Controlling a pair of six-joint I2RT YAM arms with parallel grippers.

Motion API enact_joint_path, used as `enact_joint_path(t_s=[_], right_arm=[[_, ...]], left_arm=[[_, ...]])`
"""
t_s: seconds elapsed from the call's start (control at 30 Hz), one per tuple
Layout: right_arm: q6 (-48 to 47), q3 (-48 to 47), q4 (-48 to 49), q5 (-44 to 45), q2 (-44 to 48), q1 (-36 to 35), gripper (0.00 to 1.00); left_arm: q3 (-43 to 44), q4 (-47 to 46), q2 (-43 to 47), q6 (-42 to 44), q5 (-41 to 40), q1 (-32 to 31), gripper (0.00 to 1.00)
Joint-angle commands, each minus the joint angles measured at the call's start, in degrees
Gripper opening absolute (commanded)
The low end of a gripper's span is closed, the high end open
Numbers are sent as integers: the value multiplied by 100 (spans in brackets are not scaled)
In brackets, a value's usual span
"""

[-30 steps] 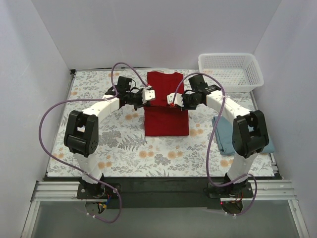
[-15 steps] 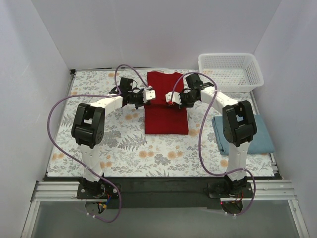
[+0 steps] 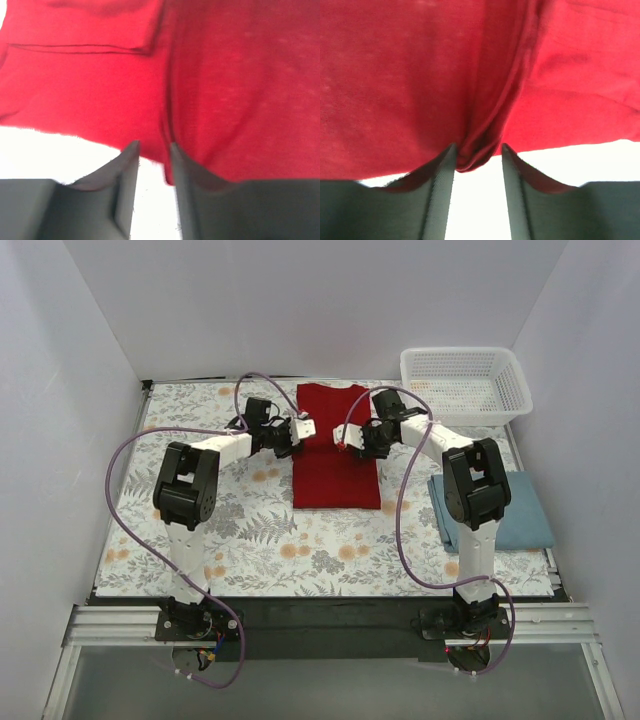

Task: Fold and stack the t-shirts
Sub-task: Fold the tshirt

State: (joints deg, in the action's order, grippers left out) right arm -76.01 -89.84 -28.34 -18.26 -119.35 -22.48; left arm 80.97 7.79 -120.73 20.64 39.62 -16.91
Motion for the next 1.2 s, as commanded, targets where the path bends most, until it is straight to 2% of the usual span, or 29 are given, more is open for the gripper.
enact_joint_path(t_s=[0.0, 0.13, 0.27, 0.3, 0.33, 0.4, 0.43, 0.47, 0.53, 0.57, 0.67, 0.8, 1.0, 1.17], right_arm=[[453, -524, 259, 235, 219, 59, 49], [1315, -824, 154, 157, 745, 200, 61], [2404, -710, -390, -237, 1465, 227, 70], [2667, -640, -618, -387, 1554, 227, 72], [3331, -579, -733, -554, 1651, 218, 78], [3941, -350, -901, -1195, 1801, 209, 81], [4249, -280, -1006, -1415, 1819, 200, 82], [4792, -114, -1042, -1878, 1810, 183, 85], [5234, 97, -1042, -2294, 1801, 121, 87], [5672, 212, -1042, -2705, 1740, 112, 88], [6245, 783, -815, -3323, 1591, 7, 89], [7378, 1557, 309, -3456, 1547, -20, 91], [7706, 1908, 706, -3325, 1011, 24, 91], [7741, 2374, 812, -3298, 527, 331, 90]], left_arm=[[410, -595, 233, -858, -340, 187, 34], [614, -94, 898, -1930, -481, 363, 55], [131, 398, 1830, -3440, -192, 346, 60], [43, 494, 1964, -3836, -87, 311, 66], [-106, 748, 2061, -4632, 289, 285, 68], [-343, 934, 2316, -5313, 651, 109, 70], [-623, 926, 2378, -6126, 940, 22, 71], [-818, 839, 2439, -6534, 1082, -136, 71], [-1117, 470, 2493, -7413, 1398, -312, 73], [-1423, 304, 2466, -8217, 1548, -426, 73], [-1872, -365, 2352, -9214, 1690, -585, 76], [-2190, -1050, 1940, -9884, 1760, -621, 76], [-2480, -1342, 1351, -10018, 1489, -542, 76], [-2840, -1464, 903, -10027, 1312, -129, 76]])
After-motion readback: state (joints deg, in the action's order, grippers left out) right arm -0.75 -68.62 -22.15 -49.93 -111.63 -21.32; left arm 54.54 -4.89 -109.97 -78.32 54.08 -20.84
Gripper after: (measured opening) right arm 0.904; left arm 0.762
